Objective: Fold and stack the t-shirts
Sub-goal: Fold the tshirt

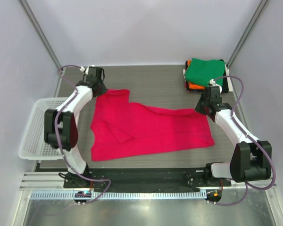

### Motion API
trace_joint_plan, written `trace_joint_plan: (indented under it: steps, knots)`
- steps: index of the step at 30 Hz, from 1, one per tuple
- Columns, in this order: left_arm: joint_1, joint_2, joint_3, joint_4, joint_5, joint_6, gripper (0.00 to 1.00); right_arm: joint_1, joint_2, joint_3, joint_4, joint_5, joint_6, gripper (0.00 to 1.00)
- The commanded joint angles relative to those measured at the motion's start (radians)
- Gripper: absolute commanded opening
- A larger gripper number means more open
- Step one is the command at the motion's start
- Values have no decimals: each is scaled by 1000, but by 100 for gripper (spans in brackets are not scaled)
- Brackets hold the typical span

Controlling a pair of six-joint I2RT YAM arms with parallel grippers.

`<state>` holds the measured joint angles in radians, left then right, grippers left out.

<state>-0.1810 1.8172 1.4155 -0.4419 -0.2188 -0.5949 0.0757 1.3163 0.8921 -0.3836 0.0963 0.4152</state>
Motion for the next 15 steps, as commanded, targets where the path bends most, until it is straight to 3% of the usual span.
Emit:
trace_joint_plan:
  steps: [1, 6, 15]
  knots:
    - [5, -184, -107, -50, -21, -29, 0, -10, 11, 37, 5, 57, 7, 1]
    - [5, -389, -295, -106, -22, -68, 0, -20, 63, 76, 5, 75, -6, 1]
    - [5, -781, -473, -274, -28, -157, 0, -57, 86, 100, 14, 82, -3, 1]
